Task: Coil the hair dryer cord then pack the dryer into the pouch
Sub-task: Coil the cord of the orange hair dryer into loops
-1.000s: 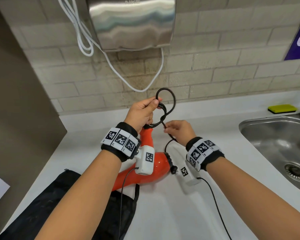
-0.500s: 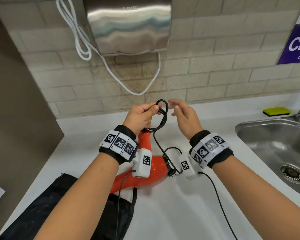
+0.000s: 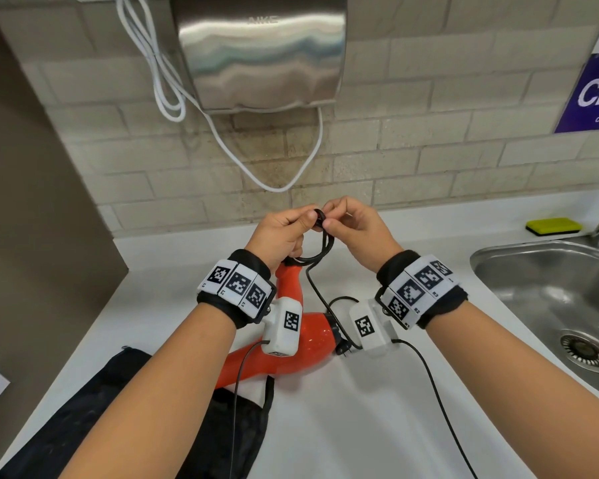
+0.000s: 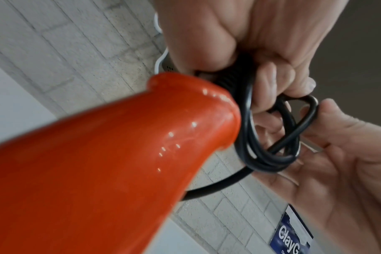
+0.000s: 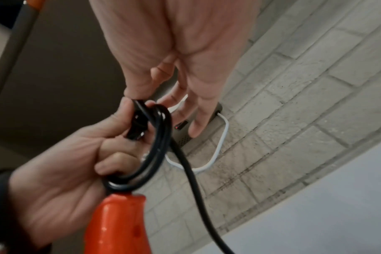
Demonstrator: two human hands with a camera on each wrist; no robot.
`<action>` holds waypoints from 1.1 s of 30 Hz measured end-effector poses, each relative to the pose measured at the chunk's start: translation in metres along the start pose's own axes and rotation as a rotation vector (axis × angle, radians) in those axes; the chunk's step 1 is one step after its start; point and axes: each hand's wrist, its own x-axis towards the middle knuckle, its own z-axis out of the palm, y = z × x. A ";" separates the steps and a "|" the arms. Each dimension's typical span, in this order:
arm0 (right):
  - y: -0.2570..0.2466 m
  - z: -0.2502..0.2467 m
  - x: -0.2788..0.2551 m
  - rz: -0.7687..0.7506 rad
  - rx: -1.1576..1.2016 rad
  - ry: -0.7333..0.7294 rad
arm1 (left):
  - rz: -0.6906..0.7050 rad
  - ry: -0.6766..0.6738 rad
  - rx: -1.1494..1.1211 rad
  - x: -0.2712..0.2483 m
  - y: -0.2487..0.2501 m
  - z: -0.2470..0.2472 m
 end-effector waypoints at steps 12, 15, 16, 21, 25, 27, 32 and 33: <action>0.016 -0.004 -0.001 0.074 -0.225 -0.128 | 0.025 -0.093 0.051 -0.004 0.004 0.003; 0.017 -0.005 0.000 0.049 -0.304 -0.086 | 0.019 -0.065 0.095 -0.005 0.007 0.003; 0.016 -0.006 0.001 0.061 -0.345 -0.082 | 0.013 -0.049 0.112 -0.005 0.007 0.003; 0.017 -0.017 -0.006 0.137 -0.554 -0.189 | -0.004 0.016 0.113 -0.004 0.007 -0.001; 0.014 -0.022 -0.004 0.156 -0.613 -0.105 | -0.013 0.017 0.107 -0.002 0.007 -0.001; 0.009 -0.021 0.002 0.114 -0.650 -0.008 | -0.009 -0.003 0.133 -0.001 0.007 0.001; -0.007 -0.013 0.013 -0.056 -0.691 0.140 | -0.025 -0.104 0.263 0.003 0.008 0.004; -0.009 -0.010 0.014 -0.083 -0.700 0.148 | -0.025 -0.132 0.288 0.003 0.008 0.003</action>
